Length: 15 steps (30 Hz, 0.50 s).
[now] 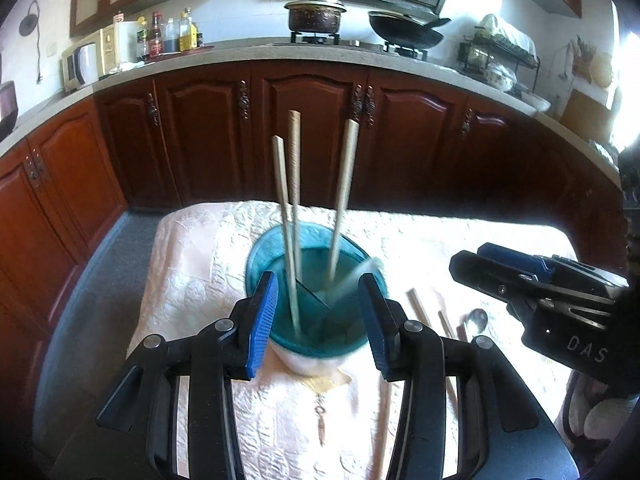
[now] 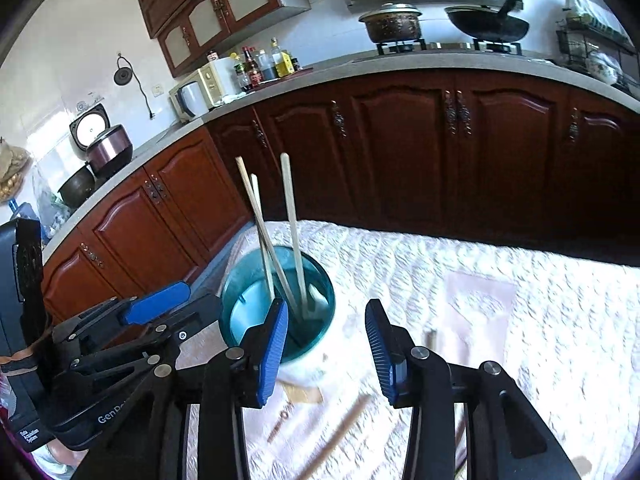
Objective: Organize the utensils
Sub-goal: 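Withdraw both grippers from the cup back over the remaining utensils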
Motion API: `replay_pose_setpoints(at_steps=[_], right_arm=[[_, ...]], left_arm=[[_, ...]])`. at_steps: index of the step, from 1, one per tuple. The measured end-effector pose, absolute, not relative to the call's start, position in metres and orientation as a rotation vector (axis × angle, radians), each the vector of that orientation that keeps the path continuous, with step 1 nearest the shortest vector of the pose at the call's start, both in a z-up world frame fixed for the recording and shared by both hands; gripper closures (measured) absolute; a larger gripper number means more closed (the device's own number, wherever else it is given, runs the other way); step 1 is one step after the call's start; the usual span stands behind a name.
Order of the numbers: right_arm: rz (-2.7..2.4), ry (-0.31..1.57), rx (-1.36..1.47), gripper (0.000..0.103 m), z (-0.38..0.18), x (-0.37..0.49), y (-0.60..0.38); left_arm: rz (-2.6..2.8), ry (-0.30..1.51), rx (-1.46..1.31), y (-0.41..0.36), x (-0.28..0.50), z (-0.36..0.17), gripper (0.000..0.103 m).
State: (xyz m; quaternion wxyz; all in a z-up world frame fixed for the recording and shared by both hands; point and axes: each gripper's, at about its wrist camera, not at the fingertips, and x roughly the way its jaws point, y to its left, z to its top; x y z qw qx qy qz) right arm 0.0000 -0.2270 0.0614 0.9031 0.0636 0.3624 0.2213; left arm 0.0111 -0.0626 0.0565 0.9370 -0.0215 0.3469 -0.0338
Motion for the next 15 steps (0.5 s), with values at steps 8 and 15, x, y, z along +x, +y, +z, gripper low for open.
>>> replay_pose_setpoints(at_steps=[8, 15], right_arm=[[0.374, 0.76, 0.112, 0.061, 0.053, -0.031, -0.252], [0.319, 0.784, 0.136, 0.061, 0.043, -0.047, -0.28]], left_arm=[[-0.113, 0.733, -0.032, -0.091, -0.006, 0.048, 0.062], [-0.156, 0.745, -0.003, -0.113, -0.016, 0.042, 0.062]])
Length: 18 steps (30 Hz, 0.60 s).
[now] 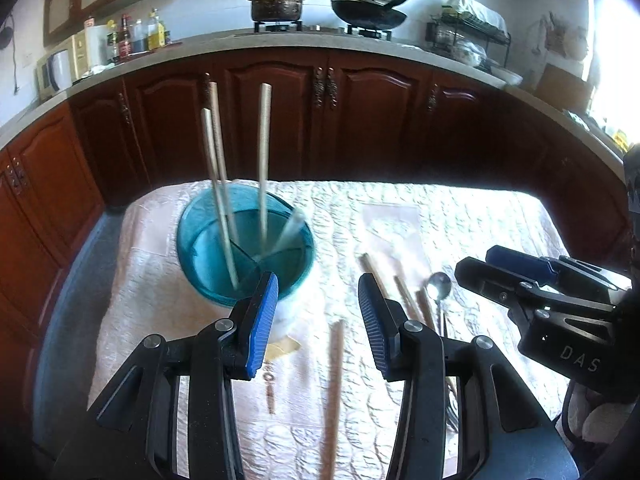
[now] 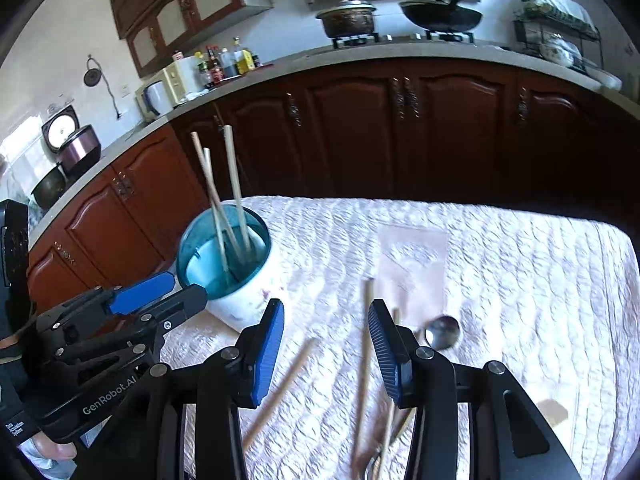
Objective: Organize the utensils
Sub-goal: 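Withdraw both grippers from the cup back over the remaining utensils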
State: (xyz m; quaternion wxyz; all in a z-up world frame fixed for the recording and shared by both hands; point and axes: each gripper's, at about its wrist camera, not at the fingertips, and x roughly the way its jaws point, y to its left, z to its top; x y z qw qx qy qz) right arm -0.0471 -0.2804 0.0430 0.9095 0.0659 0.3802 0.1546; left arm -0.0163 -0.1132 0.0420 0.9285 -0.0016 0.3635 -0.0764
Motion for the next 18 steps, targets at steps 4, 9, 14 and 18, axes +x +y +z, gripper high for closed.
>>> replay_pose_setpoints(at_steps=[4, 9, 14, 18], right_arm=[[0.299, 0.804, 0.144, 0.061, 0.036, -0.054, -0.29], [0.282, 0.825, 0.158, 0.061, 0.029, -0.058, -0.3], [0.273, 0.842, 0.163, 0.061, 0.023, -0.058, -0.304], [0.278, 0.853, 0.16, 0.061, 0.018, -0.057, -0.303]], left_arm=[[-0.179, 0.756, 0.013, -0.126, -0.02, 0.039, 0.062], [-0.19, 0.759, 0.036, -0.136, -0.022, 0.034, 0.062], [-0.189, 0.77, 0.052, -0.142, -0.021, 0.027, 0.062], [-0.187, 0.776, 0.061, -0.143, -0.021, 0.022, 0.062]])
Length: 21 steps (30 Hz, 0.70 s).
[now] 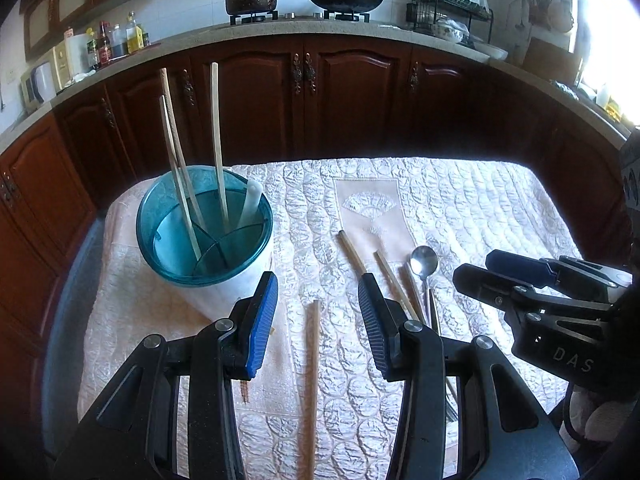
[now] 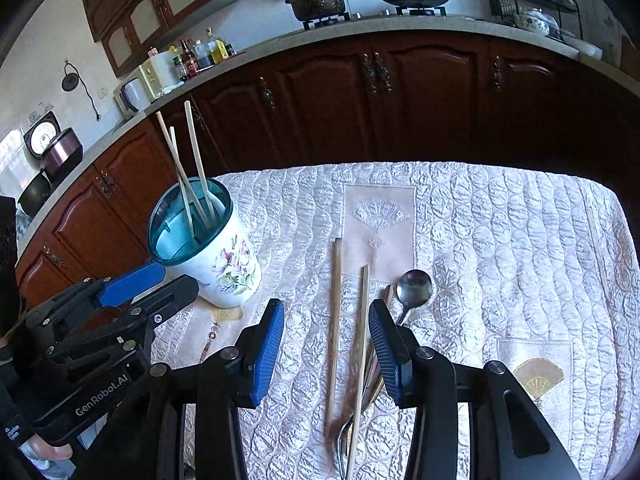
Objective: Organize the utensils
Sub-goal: 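Withdraw both grippers from the cup back over the remaining utensils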
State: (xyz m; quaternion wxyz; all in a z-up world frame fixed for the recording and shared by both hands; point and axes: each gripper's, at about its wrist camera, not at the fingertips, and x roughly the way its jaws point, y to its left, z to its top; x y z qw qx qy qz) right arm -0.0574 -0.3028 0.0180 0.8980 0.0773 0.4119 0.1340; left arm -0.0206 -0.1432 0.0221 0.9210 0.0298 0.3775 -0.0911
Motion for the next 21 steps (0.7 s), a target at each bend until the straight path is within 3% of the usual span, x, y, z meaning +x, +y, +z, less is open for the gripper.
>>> replay_pose_setpoints(at_steps=[21], right_arm=[[0.274, 0.912, 0.153, 0.061, -0.003, -0.043, -0.295]], left_arm=[[-0.19, 0.846, 0.027, -0.138, -0.011, -0.002, 0.062]])
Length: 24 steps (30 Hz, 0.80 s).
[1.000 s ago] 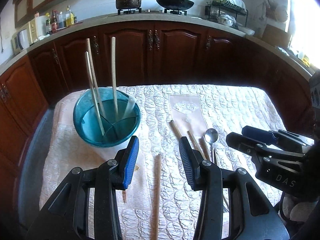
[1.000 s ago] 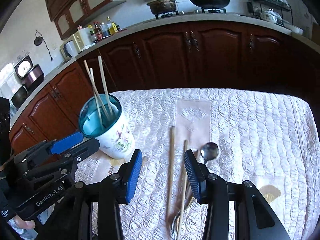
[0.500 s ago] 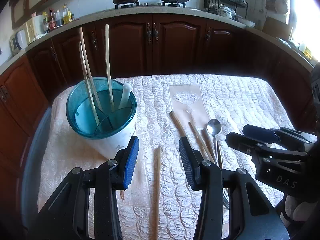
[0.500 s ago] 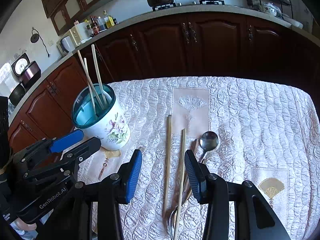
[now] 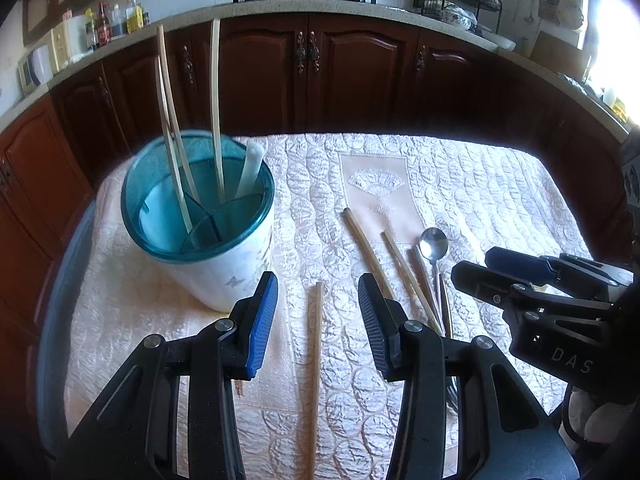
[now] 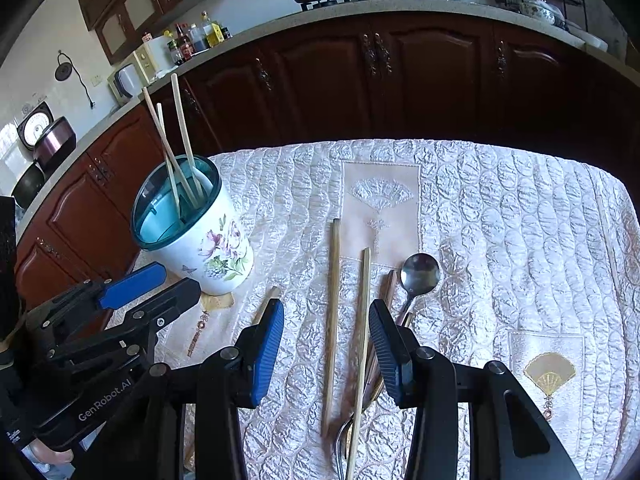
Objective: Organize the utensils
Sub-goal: 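Withdraw both grippers from the cup back over the remaining utensils, then grasp a chopstick with the left gripper while the right gripper grasps another chopstick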
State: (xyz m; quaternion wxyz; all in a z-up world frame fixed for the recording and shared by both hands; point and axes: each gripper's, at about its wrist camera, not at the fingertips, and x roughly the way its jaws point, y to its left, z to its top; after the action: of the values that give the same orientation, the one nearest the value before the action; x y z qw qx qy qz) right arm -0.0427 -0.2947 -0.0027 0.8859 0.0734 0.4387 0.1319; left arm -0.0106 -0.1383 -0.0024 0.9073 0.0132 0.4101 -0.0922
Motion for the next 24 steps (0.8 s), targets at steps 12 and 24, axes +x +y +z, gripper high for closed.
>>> replay_pose_setpoints(at_steps=[12, 24], right_arm=[[0.293, 0.969, 0.178, 0.061, -0.025, -0.027, -0.292], [0.378, 1.05, 0.207, 0.061, -0.056, 0.015, -0.285]], left_arm=[[-0.2, 0.951, -0.047, -0.123, 0.001, -0.03, 0.062], [-0.224, 1.061, -0.075, -0.115, 0.014, -0.067, 0.062]])
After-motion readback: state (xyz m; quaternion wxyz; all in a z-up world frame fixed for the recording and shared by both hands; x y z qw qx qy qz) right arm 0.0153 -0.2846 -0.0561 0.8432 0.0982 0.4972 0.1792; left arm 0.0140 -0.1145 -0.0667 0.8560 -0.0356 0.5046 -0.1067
